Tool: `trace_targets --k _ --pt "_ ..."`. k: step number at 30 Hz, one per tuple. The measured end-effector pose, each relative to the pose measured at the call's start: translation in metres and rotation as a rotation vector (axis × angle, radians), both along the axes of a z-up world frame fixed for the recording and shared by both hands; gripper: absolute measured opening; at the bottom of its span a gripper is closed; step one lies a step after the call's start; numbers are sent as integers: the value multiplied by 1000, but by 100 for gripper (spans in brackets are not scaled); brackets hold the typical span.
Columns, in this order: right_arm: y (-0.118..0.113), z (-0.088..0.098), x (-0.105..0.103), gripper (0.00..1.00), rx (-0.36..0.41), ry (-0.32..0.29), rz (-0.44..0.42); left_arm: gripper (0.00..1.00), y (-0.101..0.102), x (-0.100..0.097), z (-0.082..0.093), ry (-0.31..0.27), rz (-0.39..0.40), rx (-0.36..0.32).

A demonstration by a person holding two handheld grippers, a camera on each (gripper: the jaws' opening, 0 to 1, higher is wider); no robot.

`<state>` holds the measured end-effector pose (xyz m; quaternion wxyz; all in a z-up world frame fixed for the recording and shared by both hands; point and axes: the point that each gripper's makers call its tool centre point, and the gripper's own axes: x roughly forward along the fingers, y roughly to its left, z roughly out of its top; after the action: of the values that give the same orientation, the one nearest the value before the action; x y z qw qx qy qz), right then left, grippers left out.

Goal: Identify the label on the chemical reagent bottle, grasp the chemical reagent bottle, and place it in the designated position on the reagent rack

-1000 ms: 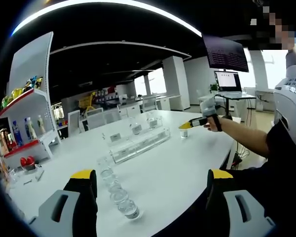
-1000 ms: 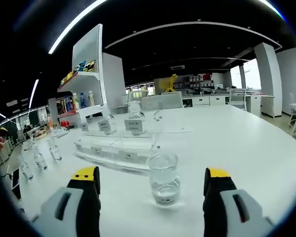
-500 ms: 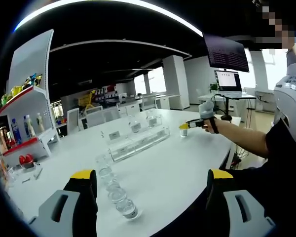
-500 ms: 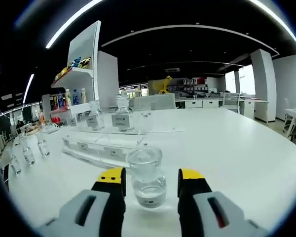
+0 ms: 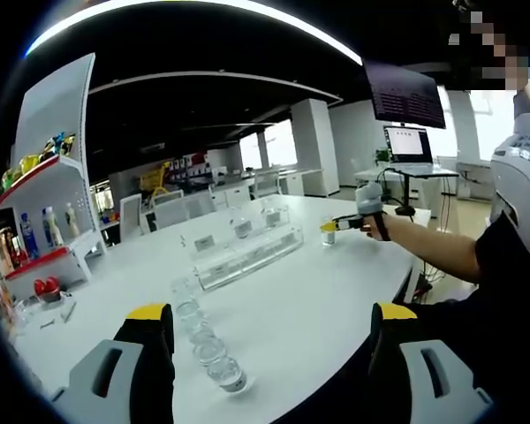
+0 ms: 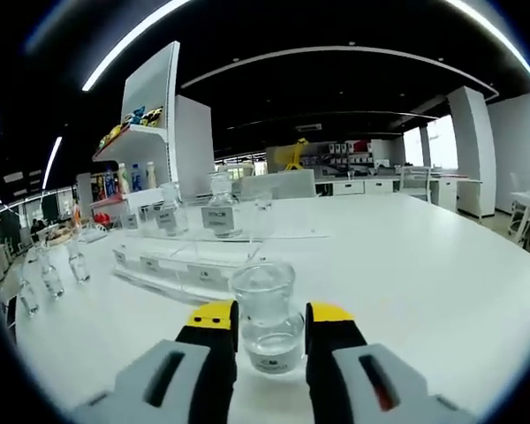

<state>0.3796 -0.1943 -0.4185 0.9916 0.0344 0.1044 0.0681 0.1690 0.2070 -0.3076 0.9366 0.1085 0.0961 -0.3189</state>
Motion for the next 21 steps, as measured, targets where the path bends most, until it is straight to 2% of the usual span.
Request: trace_targets --k 4,21 --pt "0 0 -1 27 16 -3 -15 91 0 1 -1 1 0 2" --pt "0 0 1 26 -12 -10 -18 91 -5 -1 -3 7 -11 3"
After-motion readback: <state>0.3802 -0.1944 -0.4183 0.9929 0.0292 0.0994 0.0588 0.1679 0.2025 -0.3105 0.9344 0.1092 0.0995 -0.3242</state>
